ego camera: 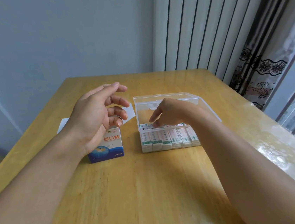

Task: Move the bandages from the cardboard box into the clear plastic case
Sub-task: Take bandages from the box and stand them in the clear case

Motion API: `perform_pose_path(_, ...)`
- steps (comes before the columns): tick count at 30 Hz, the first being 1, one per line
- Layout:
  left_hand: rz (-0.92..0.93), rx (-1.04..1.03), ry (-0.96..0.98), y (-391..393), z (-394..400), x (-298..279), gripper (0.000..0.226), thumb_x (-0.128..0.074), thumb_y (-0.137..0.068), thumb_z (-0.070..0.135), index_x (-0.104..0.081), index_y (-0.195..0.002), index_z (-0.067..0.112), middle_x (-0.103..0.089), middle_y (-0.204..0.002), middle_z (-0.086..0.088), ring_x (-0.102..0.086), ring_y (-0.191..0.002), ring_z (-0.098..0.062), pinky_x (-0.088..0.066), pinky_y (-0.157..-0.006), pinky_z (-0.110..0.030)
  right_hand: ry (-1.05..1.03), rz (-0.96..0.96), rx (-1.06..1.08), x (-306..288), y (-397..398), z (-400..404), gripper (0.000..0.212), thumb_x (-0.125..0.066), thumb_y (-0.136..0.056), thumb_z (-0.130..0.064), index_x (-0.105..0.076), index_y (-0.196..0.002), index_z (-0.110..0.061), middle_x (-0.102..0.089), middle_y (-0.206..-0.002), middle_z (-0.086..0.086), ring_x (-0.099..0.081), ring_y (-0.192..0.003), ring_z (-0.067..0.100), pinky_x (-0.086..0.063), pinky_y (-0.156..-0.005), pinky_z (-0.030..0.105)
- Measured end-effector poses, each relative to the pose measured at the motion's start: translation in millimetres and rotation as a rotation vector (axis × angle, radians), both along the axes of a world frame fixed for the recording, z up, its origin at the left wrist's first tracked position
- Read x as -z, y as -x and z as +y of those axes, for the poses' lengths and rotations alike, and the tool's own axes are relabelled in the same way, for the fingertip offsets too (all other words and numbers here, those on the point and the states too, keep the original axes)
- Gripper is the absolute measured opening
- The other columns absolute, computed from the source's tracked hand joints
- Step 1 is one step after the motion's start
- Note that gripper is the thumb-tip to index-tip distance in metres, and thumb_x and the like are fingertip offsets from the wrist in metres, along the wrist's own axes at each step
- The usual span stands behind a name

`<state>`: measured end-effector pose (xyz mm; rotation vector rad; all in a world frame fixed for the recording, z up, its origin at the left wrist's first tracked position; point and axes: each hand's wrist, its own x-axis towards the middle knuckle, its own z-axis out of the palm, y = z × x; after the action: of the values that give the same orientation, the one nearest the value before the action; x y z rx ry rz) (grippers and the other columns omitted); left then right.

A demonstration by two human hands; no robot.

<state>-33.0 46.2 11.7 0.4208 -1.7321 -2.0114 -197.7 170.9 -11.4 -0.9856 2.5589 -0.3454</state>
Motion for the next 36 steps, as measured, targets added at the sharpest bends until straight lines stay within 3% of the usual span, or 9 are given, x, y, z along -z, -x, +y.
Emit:
perform_pose_path(3,0.007,-0.015,-0.001,-0.6,-2.3,-1.1,0.024,-0.05,-0.105,0.026,-0.067,-0.105,0.01,-0.062,-0.072,-0.005,-0.054,-0.05,-0.015,-0.038,-0.039,-0.021,0.022,0.015,0.017,-1.0,1.6,1.0,0.024,-0.07,-0.094,-0.023,-0.076,-0.116,-0.029,-0.068,-0.12,-0.008,-0.061,-0.099,0.017,-0.041,-0.078,0.026)
perform_pose_path(9,0.009,-0.046,-0.012,-0.4,-9.3,-0.6,0.023,-0.051,-0.104,0.027,-0.067,-0.106,0.01,-0.061,-0.073,-0.005,-0.054,-0.052,-0.015,-0.039,-0.04,-0.021,-0.007,0.017,0.018,0.9,1.6,-1.2,0.021,-0.064,-0.097,-0.019,-0.079,-0.106,-0.029,-0.06,-0.075,-0.019,-0.053,-0.069,0.004,-0.037,-0.055,0.021)
perform_pose_path(16,0.029,-0.114,0.027,-2.3,-26.9,-1.1,0.02,-0.052,-0.104,0.025,-0.066,-0.106,0.011,-0.062,-0.072,-0.003,-0.057,-0.054,-0.016,-0.043,-0.043,-0.022,0.121,0.08,0.021,-12.2,3.1,6.2,0.021,-0.067,-0.097,-0.026,-0.076,-0.115,-0.031,-0.067,-0.111,-0.01,-0.057,-0.094,0.013,-0.042,-0.081,0.028)
perform_pose_path(21,-0.071,-0.448,0.408,-1.1,-64.1,10.1,0.014,-0.056,-0.101,0.025,-0.068,-0.097,0.017,-0.071,-0.076,0.004,-0.068,-0.081,-0.017,-0.051,-0.077,-0.029,0.463,0.28,0.043,-24.2,-10.8,0.0,0.014,-0.074,-0.09,-0.033,-0.076,-0.103,-0.032,-0.066,-0.081,-0.015,-0.061,-0.079,0.008,-0.048,-0.067,0.023)
perform_pose_path(25,-0.276,-0.389,0.478,1.8,-72.8,30.8,0.035,-0.042,-0.107,0.04,-0.069,-0.1,0.018,-0.073,-0.091,0.002,-0.066,-0.099,-0.021,-0.043,-0.08,-0.032,0.624,0.258,-0.167,-32.4,-55.7,-16.0,0.015,-0.077,-0.088,-0.024,-0.079,-0.102,-0.028,-0.072,-0.078,-0.014,-0.063,-0.07,-0.003,-0.05,-0.065,0.01)
perform_pose_path(28,-0.331,-0.285,0.255,-1.4,-60.1,43.3,0.055,-0.035,-0.105,0.054,-0.073,-0.099,0.015,-0.075,-0.096,-0.008,-0.066,-0.081,-0.025,-0.045,-0.068,-0.033,0.443,0.254,-0.344,-27.1,-80.9,-29.6,0.021,-0.072,-0.092,-0.019,-0.078,-0.11,-0.028,-0.077,-0.097,-0.011,-0.064,-0.08,-0.002,-0.053,-0.075,0.013)
perform_pose_path(31,-0.218,-0.231,0.053,-13.8,-54.1,49.6,0.069,-0.037,-0.092,0.076,-0.075,-0.096,0.019,-0.076,-0.096,-0.015,-0.068,-0.082,-0.031,-0.048,-0.076,-0.04,0.34,0.289,-0.357,-24.0,-88.1,-36.4,0.026,-0.071,-0.092,-0.017,-0.076,-0.116,-0.026,-0.076,-0.107,-0.007,-0.057,-0.082,-0.001,-0.042,-0.07,0.007)
perform_pose_path(34,-0.003,-0.161,0.169,-32.2,-56.3,65.5,0.086,-0.046,-0.063,0.098,-0.066,-0.112,0.031,-0.073,-0.111,-0.005,-0.07,-0.102,-0.027,-0.051,-0.09,-0.043,0.339,0.291,-0.331,-24.3,-89.7,-38.8,0.032,-0.075,-0.09,-0.019,-0.073,-0.121,-0.025,-0.074,-0.111,-0.006,-0.054,-0.086,0.002,-0.036,-0.065,0.006)
perform_pose_path(36,-0.038,-0.071,0.417,-46.5,-61.2,77.5,0.09,-0.074,-0.051,0.087,-0.054,-0.125,0.039,-0.068,-0.114,0.01,-0.068,-0.105,-0.015,-0.055,-0.089,-0.033,0.351,0.286,-0.349,-23.2,-90.7,-39.8,0.036,-0.078,-0.087,-0.02,-0.073,-0.122,-0.026,-0.074,-0.11,-0.007,-0.054,-0.085,0.001,-0.034,-0.063,0.002)
